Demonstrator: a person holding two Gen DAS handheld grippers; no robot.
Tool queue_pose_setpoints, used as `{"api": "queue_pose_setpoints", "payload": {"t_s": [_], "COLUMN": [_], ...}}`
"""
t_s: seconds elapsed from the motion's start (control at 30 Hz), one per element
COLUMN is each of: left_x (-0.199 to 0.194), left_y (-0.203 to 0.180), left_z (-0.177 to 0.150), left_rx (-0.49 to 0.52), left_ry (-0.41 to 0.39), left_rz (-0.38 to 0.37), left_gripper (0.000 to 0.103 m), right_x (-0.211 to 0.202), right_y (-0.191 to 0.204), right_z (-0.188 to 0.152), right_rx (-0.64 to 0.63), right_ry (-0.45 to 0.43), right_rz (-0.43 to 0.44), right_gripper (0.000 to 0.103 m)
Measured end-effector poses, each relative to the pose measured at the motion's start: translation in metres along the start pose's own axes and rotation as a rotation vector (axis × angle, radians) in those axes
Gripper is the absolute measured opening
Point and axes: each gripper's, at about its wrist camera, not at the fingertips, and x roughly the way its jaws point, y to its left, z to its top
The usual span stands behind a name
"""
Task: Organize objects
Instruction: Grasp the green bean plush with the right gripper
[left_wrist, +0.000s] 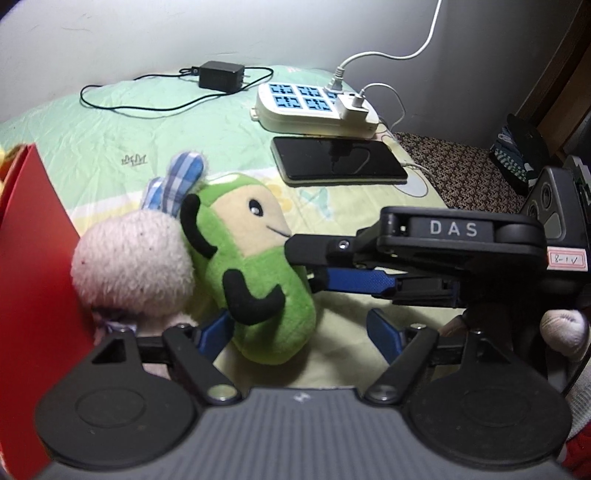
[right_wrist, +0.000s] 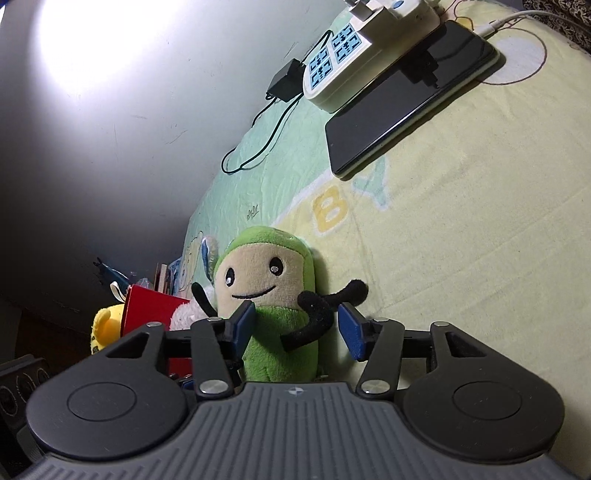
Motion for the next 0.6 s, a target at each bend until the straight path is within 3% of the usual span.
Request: {"api": "queue_pose_setpoints", "payload": {"t_s": [0.07, 0.27, 0.37, 0.6], "left_x": [0.003, 0.012, 0.018, 0.012], "left_y": [0.006, 0.012, 0.012, 0.007], "left_z": [0.002, 0.007, 0.007, 0.005], "left_rx": [-0.018, -0.033, -0.032, -0.017], "left_ry": [0.001, 0.013, 0.026, 0.048], "left_rz": [0.011, 0.008, 0.011, -0.004], "left_gripper": [0.088, 0.088, 0.087, 0.086], "right_x": [0.007, 0.018, 0.018, 0.009], "right_y": [0.001, 0.001, -0.004, 0.002], "right_z": [0.001, 0.002, 0.001, -0.006], "right_rx": [0.001, 0.003, 0.026, 0.009], "right_ry": [0.027, 0.033, 0.047, 0.035], "right_rz": [0.034, 0.086, 0.113, 0.099], "right_gripper": [0.055, 0.056, 0.049, 0.044]}}
